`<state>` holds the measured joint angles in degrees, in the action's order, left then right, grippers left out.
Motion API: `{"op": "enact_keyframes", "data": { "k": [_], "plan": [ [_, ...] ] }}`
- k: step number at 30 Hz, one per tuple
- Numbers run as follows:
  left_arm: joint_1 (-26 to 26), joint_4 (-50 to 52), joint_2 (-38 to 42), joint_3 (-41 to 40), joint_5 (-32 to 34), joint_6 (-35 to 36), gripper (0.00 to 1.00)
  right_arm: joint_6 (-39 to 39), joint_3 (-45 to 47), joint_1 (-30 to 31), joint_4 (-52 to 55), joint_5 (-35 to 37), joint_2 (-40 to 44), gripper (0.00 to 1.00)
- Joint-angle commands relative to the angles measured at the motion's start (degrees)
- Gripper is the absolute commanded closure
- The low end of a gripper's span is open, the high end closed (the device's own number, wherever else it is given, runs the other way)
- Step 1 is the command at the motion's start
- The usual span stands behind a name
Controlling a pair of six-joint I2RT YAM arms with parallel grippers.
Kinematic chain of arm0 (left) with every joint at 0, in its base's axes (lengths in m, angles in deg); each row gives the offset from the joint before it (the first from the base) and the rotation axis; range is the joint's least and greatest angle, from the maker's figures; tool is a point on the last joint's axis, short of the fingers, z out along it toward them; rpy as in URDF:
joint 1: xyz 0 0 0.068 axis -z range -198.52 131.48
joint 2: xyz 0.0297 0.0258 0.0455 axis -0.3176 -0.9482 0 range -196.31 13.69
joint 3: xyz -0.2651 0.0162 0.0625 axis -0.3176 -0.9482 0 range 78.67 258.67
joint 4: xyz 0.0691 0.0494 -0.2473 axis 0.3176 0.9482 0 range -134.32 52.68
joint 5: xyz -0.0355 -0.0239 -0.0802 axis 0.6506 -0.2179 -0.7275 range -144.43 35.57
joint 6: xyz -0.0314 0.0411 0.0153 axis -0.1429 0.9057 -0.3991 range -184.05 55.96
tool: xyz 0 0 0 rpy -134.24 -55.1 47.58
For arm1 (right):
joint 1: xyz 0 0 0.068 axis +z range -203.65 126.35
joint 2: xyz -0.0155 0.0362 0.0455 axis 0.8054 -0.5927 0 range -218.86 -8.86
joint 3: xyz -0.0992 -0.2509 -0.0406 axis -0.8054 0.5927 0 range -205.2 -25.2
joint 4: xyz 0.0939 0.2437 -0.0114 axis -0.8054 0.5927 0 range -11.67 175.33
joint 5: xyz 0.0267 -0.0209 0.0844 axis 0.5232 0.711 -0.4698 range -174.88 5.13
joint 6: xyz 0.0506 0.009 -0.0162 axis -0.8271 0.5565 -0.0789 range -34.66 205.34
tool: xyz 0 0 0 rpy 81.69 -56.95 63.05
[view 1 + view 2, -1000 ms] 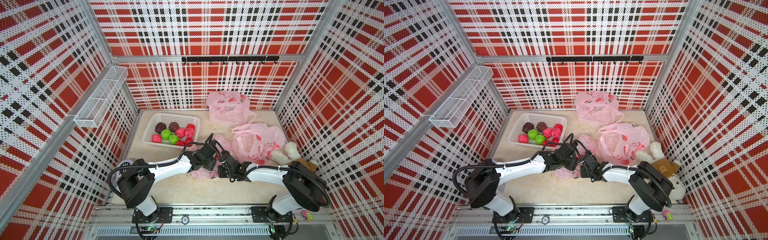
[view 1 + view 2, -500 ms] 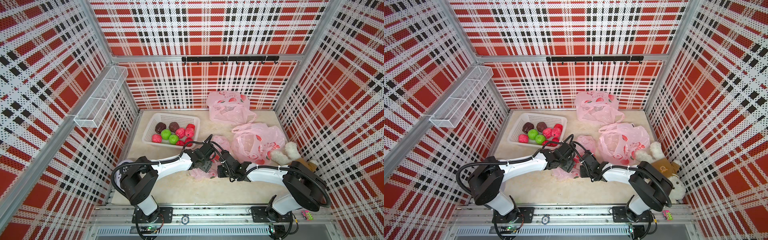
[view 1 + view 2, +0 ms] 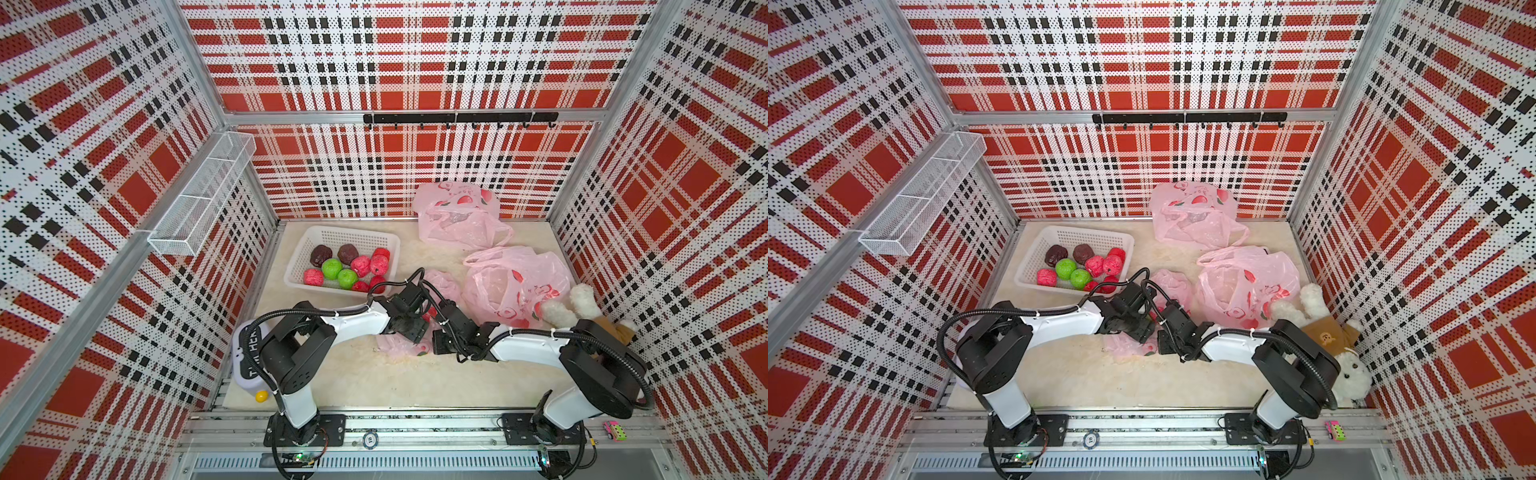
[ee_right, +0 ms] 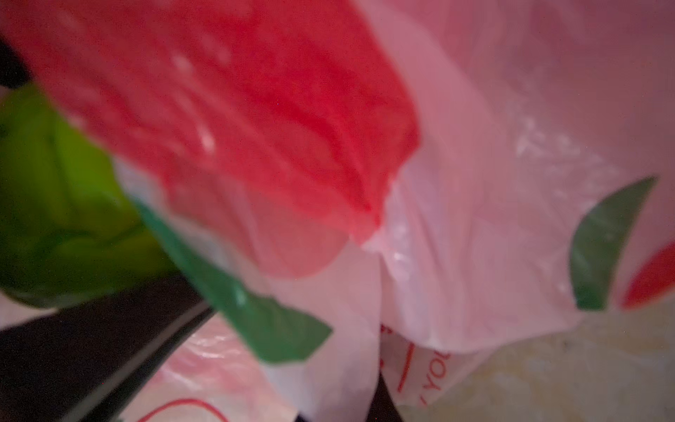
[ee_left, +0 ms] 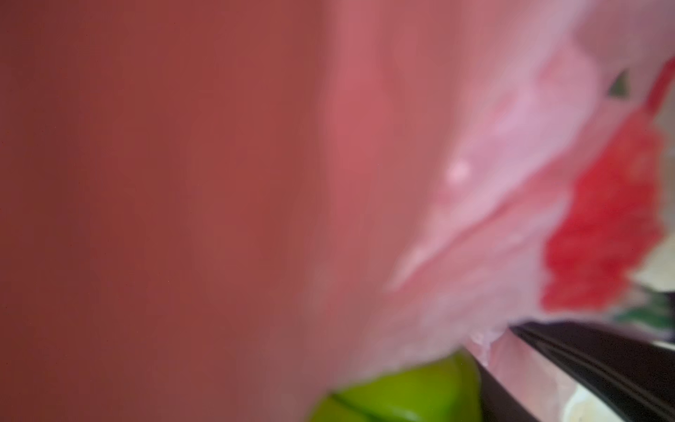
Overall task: Untie the knot of a plastic bag & take out the apple
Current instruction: Pick up the apple from the plastic bag, then place the apple in the basket.
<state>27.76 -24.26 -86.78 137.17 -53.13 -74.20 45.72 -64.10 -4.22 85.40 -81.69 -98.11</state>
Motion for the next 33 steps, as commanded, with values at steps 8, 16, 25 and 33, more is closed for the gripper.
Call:
{"op": "enact_keyframes", "data": {
  "k": [8,16,25,33],
  "plan": [
    [-1.3,-7.5,18.9,-7.7,-1.5,1.3,0.34,1.0,-0.1,0.3,0.5,3.8,2.0,0.92],
    [-2.0,0.1,31.9,-11.0,-6.5,4.1,0.34,1.2,-1.7,-0.1,3.0,6.7,3.3,0.91],
    [-11.6,0.0,47.4,-10.5,-7.8,5.3,0.37,4.0,-4.2,-0.1,9.0,10.8,8.2,0.64],
    [-33.8,-1.3,27.1,1.4,-15.4,2.6,0.39,6.4,-4.4,-0.1,11.5,13.4,13.5,0.54]
  ]
}}
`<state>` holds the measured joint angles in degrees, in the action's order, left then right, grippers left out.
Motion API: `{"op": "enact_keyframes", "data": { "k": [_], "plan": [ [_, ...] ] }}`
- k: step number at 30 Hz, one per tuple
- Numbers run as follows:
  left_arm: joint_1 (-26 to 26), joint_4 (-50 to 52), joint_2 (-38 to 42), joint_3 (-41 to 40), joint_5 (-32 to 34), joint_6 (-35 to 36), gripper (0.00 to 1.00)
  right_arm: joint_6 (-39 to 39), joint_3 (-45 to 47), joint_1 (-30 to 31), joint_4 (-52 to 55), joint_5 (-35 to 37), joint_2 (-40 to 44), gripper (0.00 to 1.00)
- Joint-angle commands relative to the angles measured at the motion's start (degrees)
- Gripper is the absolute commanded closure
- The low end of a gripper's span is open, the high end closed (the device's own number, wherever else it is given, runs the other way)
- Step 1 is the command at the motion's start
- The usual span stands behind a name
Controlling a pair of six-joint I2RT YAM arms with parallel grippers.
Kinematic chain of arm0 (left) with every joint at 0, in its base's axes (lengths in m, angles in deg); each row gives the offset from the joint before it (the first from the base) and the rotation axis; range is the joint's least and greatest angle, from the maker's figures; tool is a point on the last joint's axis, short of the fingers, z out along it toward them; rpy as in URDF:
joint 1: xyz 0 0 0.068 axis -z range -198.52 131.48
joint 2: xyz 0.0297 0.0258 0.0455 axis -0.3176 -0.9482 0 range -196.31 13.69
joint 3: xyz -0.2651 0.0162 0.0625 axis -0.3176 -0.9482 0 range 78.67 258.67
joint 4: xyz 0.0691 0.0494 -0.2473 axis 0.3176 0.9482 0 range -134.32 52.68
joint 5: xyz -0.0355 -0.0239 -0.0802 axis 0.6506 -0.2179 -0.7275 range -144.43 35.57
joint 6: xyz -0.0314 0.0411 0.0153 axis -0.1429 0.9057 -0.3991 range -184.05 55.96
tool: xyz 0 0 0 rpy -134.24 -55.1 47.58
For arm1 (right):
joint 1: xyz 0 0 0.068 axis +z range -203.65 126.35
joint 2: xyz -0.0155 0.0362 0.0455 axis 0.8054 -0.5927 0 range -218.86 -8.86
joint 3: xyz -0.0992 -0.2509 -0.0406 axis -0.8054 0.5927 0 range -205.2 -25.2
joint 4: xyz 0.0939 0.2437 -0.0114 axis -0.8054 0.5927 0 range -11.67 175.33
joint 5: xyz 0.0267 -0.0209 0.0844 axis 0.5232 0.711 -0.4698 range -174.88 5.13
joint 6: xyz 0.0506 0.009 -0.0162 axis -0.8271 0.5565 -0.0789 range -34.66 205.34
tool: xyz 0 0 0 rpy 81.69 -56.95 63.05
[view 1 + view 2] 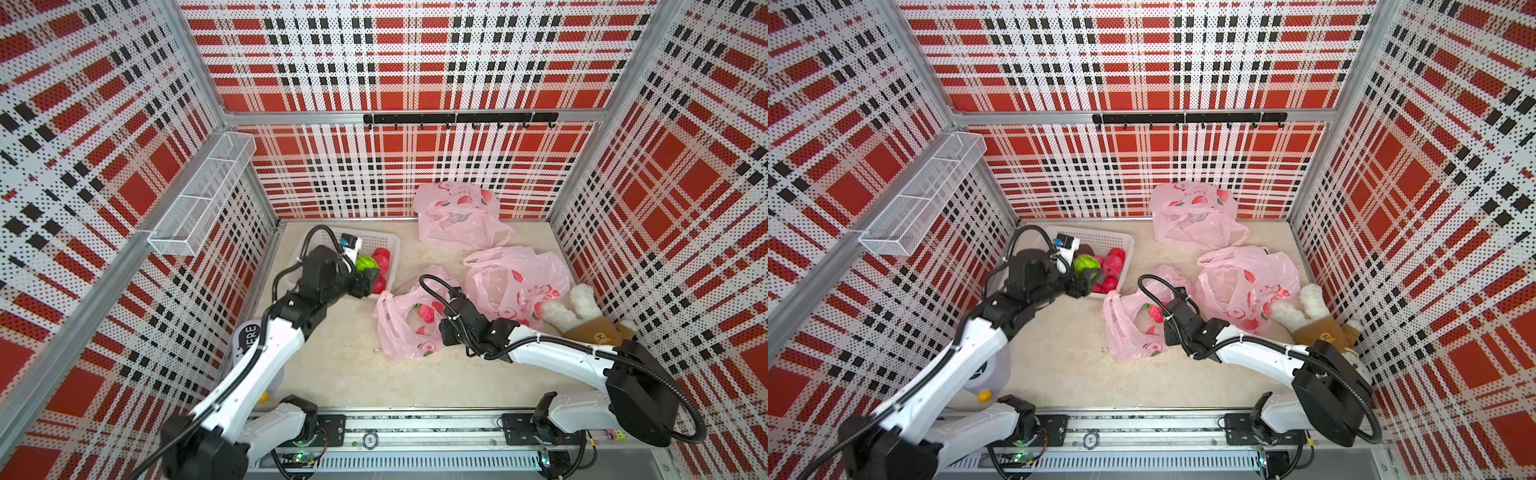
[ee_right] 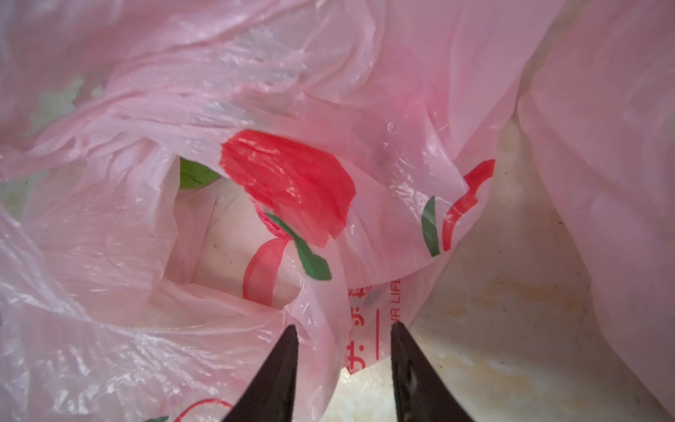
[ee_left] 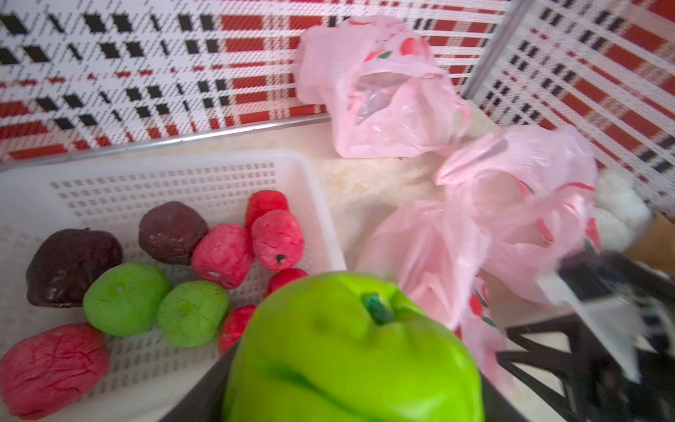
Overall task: Untie the knot of a plastic bag & take out the apple
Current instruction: Place the apple in the basket.
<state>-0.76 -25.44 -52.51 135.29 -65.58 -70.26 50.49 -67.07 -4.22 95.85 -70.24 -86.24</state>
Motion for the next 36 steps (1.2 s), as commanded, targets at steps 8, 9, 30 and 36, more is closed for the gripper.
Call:
{"op": "enact_keyframes", "data": {
  "k": [8,9,30,36],
  "plan": [
    [-15.5,7.5,-34.4,25.2,7.5,-2.2,0.38,2.5,0.4,0.0,-1.9,1.5,5.5,0.45],
    [-15.6,8.1,-36.8,27.5,8.9,-1.6,0.38,2.8,0.2,0.0,-2.1,1.3,5.4,0.44],
    [-7.2,6.2,-26.0,26.4,13.6,3.7,0.19,3.6,-6.9,-0.5,-1.6,-2.8,-5.6,0.33],
    [8.7,7.9,-10.6,17.1,17.9,7.5,0.23,2.7,-6.9,-1.9,-2.8,-3.8,-7.8,0.30]
  ]
}}
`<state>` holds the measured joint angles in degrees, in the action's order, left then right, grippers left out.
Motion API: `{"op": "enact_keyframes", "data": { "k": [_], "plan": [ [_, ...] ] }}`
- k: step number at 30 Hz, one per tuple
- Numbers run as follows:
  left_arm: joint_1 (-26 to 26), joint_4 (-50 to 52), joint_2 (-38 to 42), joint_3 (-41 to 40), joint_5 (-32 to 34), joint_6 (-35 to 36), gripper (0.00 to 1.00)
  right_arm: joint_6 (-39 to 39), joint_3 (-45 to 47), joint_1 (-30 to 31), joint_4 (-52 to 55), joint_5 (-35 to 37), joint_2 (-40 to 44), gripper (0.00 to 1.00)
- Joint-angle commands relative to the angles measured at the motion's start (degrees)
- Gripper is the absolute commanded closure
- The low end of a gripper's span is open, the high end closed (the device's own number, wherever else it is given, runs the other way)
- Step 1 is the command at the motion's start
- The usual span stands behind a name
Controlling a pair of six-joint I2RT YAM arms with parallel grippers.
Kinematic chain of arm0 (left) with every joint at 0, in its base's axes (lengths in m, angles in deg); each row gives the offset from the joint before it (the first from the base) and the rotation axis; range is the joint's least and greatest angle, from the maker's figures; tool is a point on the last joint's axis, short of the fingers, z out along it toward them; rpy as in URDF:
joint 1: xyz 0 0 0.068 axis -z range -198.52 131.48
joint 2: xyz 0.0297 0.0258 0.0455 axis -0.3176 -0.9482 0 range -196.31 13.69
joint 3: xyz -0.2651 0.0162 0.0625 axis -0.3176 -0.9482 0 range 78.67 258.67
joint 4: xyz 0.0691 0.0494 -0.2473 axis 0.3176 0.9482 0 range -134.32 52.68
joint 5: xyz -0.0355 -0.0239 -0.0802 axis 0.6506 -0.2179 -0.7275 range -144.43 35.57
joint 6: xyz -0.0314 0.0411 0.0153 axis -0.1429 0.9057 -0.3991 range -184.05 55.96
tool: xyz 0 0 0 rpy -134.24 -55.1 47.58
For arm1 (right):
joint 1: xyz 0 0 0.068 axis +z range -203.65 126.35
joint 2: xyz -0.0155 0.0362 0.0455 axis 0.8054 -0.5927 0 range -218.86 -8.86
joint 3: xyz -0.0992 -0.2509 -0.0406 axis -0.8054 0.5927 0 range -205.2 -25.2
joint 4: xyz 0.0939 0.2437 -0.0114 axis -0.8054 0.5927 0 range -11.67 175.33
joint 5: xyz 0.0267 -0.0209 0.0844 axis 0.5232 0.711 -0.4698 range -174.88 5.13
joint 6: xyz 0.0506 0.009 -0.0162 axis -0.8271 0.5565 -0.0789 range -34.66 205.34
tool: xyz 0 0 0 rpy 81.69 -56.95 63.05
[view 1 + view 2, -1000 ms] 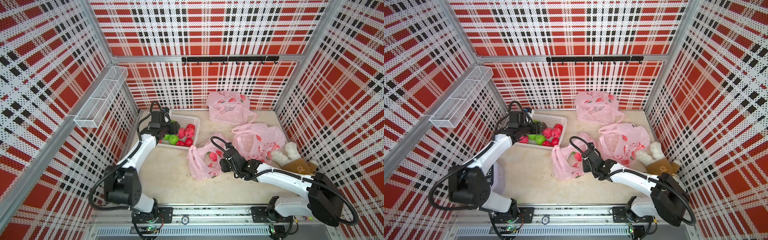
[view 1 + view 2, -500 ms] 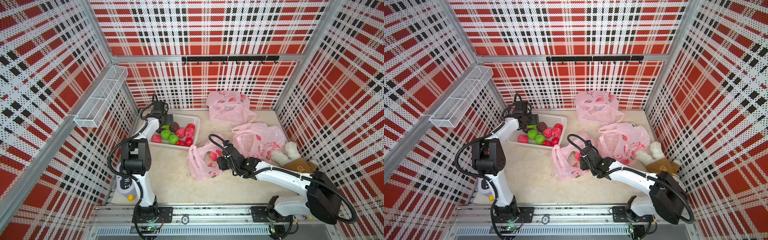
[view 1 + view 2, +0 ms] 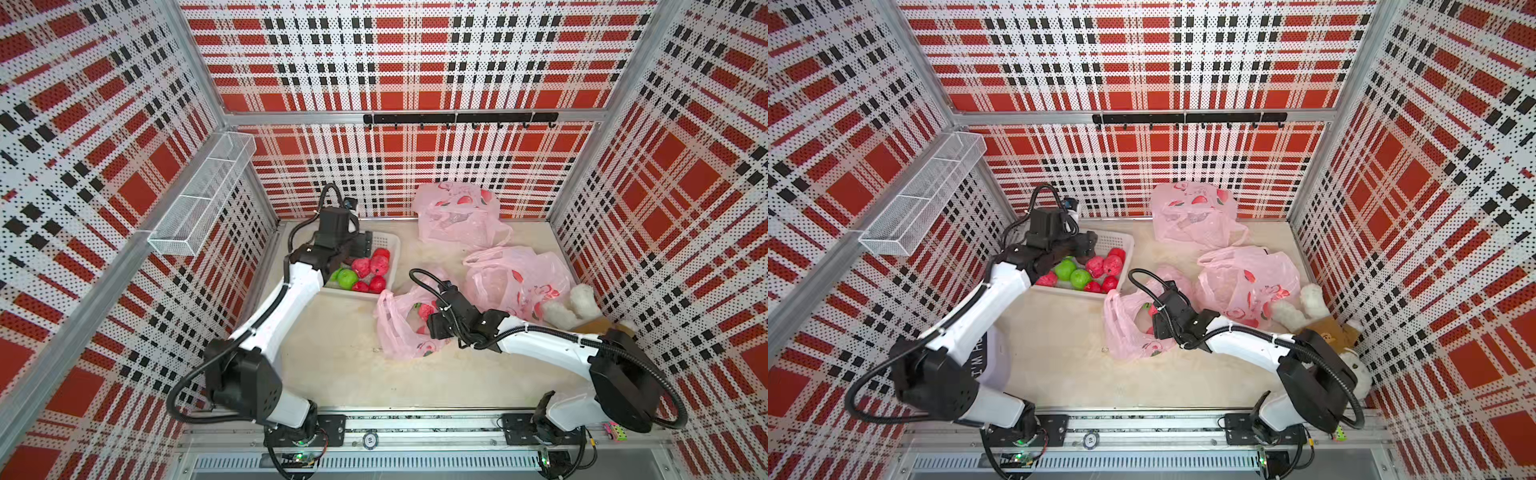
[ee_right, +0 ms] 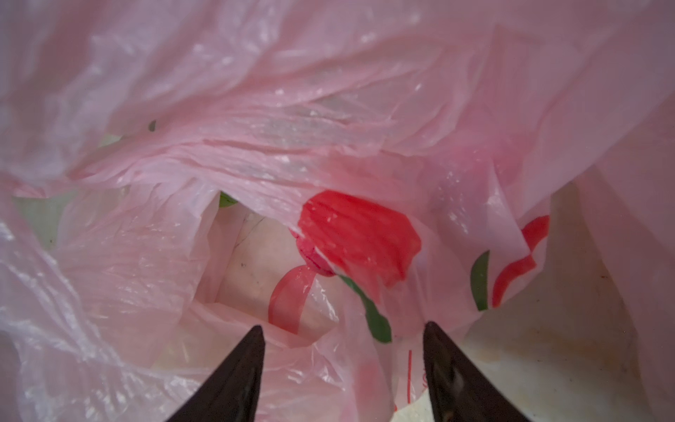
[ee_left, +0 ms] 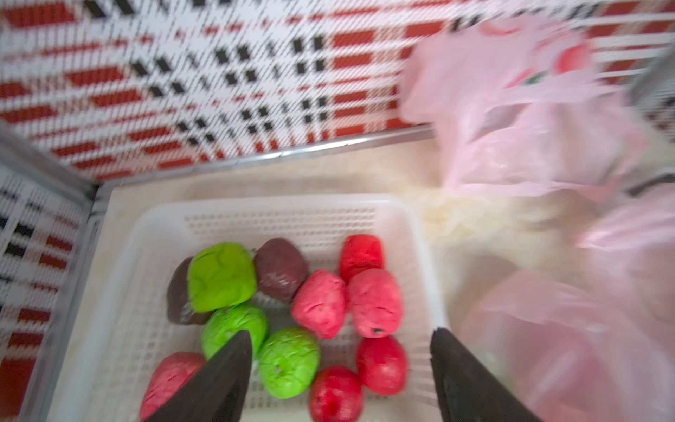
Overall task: Untie the knot of a plastic bag & take out the apple
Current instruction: Pick up the apple from the plastic bag.
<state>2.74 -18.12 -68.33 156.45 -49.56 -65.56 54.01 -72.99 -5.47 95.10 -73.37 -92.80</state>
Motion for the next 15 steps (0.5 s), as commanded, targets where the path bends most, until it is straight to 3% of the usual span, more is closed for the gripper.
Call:
{"op": "enact_keyframes", "data": {
  "k": [1,6,11,15],
  "plan": [
    [8.0,0.0,7.6,-6.3,1.8,3.2,0.24,-0.8,-0.8,-0.9,-2.4,-0.7,-1.7,0.31],
    [20.2,-0.7,15.2,-17.7,3.2,4.0,0.27,0.2,-0.6,-1.8,-2.6,0.3,-2.9,0.46],
    [25.6,-3.0,17.6,-27.9,0.0,-0.3,0.30,0.2,3.0,-3.2,-6.4,2.5,-0.3,0.67],
    [29.0,-6.6,16.0,-30.7,-2.0,-2.0,0.30,0.2,5.5,-4.8,-8.7,2.0,2.4,0.76]
  ]
}}
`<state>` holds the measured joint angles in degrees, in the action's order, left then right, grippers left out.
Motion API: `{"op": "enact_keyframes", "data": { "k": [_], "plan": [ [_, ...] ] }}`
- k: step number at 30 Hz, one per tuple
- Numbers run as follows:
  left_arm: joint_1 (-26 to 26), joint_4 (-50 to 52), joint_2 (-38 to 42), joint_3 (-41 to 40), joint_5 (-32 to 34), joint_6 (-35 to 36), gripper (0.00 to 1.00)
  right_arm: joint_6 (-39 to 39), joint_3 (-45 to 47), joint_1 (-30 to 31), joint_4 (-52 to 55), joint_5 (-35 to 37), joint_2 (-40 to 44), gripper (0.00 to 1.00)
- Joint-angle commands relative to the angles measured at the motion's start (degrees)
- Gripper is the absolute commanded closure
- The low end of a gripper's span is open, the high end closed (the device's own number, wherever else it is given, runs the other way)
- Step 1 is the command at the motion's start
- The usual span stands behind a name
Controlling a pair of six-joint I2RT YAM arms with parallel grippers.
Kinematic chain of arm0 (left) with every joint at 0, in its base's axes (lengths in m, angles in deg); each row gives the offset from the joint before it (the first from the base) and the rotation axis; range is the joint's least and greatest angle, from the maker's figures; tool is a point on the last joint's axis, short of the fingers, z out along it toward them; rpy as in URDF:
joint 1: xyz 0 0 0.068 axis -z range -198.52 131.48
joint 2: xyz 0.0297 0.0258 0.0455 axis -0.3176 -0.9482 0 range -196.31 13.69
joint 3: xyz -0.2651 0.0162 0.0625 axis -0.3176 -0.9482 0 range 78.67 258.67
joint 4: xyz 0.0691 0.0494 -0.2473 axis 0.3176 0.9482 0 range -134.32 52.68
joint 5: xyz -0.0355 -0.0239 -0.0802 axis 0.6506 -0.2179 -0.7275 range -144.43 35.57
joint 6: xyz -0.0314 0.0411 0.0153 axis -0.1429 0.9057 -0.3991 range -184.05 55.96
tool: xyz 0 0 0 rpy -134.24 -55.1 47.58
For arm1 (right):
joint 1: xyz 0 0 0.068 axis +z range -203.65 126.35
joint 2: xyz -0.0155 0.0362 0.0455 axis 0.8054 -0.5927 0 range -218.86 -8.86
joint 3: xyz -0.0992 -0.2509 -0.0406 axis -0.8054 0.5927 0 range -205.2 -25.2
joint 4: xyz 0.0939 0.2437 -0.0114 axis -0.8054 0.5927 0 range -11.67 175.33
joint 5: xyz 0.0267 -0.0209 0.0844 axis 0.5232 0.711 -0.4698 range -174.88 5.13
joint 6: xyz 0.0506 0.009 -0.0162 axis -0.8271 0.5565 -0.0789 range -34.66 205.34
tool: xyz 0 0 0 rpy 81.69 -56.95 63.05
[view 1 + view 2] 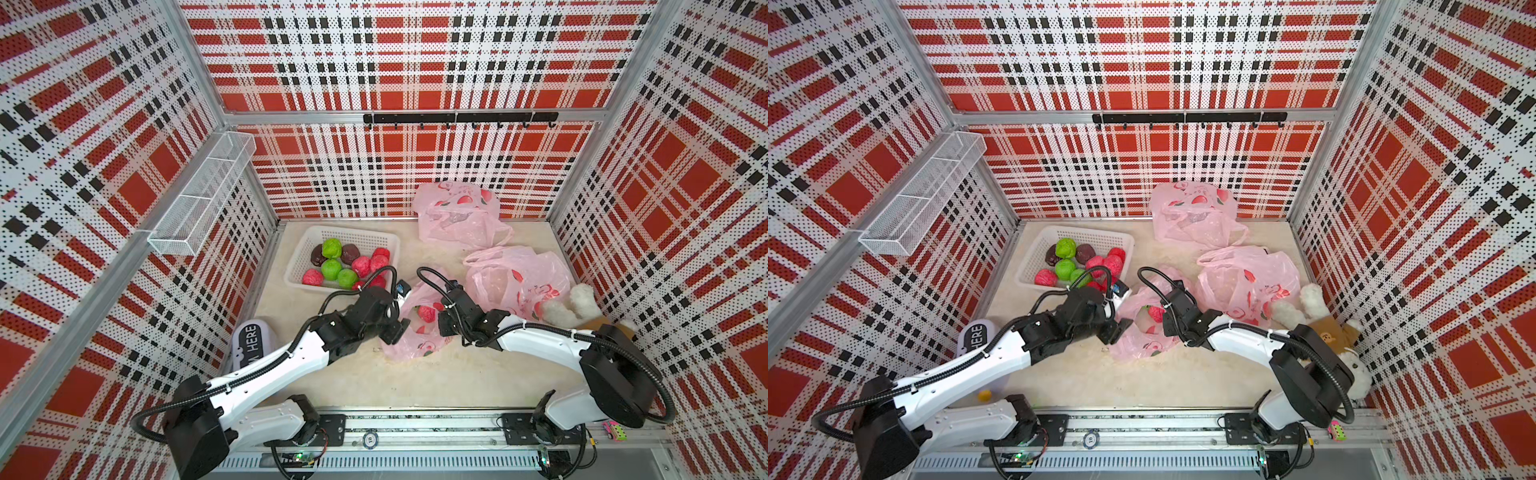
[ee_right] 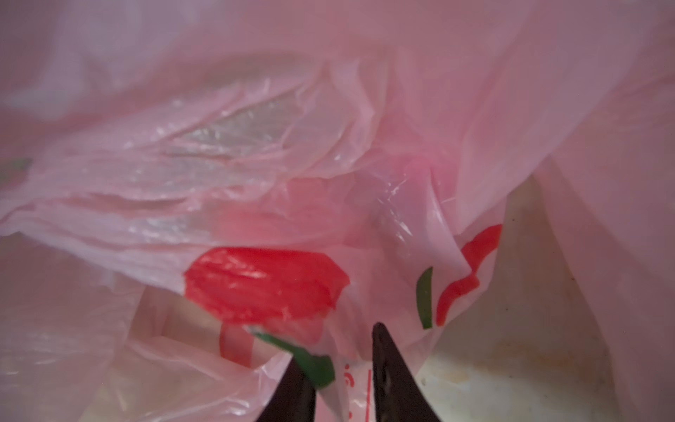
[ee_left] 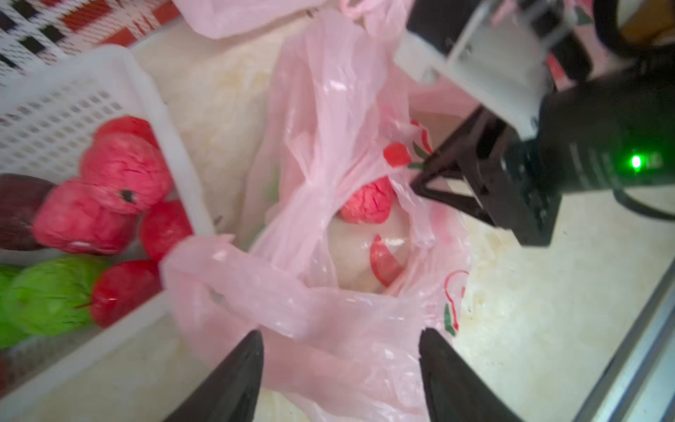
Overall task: Untie the knot of a plastic bag & take out the apple
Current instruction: Pick up the apple from the plastic bag.
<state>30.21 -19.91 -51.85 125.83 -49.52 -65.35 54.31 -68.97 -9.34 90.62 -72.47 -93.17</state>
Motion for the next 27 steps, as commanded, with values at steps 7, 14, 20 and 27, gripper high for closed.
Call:
{"op": "enact_keyframes", "data": {
  "k": [7,14,20,27],
  "plan": [
    [1.3,-9.8,-10.5,1.8,-6.9,-3.3,0.43,-0.6,4.0,-1.3,-4.4,1.7,7.0,0.82],
    [1.4,-15.2,-19.6,4.8,-8.9,-2.9,0.55,-1.8,7.9,-1.3,-6.8,0.0,10.8,1.00],
    [1.5,-14.9,-26.7,10.0,-4.7,0.5,0.43,-1.8,8.4,-1.3,-7.2,-1.6,11.6,1.00],
    [1.7,-15.3,-33.1,15.5,-1.6,3.6,0.30,-1.1,7.8,-1.5,-5.8,-1.2,13.4,1.00]
  ]
}}
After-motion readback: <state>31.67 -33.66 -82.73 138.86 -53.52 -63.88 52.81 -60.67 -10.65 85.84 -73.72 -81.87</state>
